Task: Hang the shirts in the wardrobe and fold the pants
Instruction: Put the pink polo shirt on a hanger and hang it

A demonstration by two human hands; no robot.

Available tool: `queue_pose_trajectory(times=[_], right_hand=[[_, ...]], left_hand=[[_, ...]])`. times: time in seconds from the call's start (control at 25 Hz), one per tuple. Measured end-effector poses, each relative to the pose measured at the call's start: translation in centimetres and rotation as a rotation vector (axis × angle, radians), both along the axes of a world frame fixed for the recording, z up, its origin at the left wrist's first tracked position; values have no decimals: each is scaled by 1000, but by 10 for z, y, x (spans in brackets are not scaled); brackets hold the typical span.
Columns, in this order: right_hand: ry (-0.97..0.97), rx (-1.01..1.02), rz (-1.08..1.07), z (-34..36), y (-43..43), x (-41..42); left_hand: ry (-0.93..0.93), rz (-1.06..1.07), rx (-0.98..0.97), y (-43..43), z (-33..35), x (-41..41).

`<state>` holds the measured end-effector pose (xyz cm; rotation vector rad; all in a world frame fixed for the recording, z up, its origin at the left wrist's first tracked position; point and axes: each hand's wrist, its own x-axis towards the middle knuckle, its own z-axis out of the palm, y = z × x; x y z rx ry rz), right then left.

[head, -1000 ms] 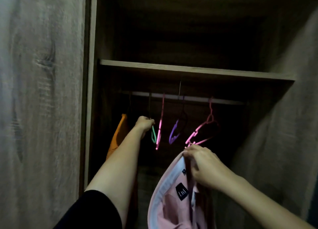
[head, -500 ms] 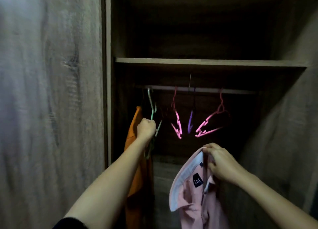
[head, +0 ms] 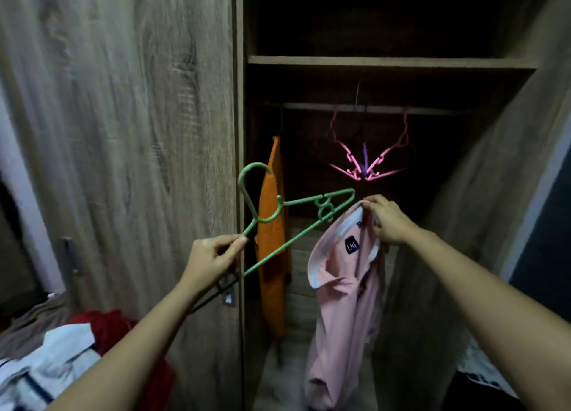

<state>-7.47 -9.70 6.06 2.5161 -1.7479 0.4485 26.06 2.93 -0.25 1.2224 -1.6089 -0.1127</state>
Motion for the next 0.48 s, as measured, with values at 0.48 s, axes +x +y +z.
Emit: queue_pose_trajectory(times=[0.48], right_hand=[[64, -107, 304, 35, 80, 88]], left_hand=[[-118, -232, 22, 21, -3, -10]])
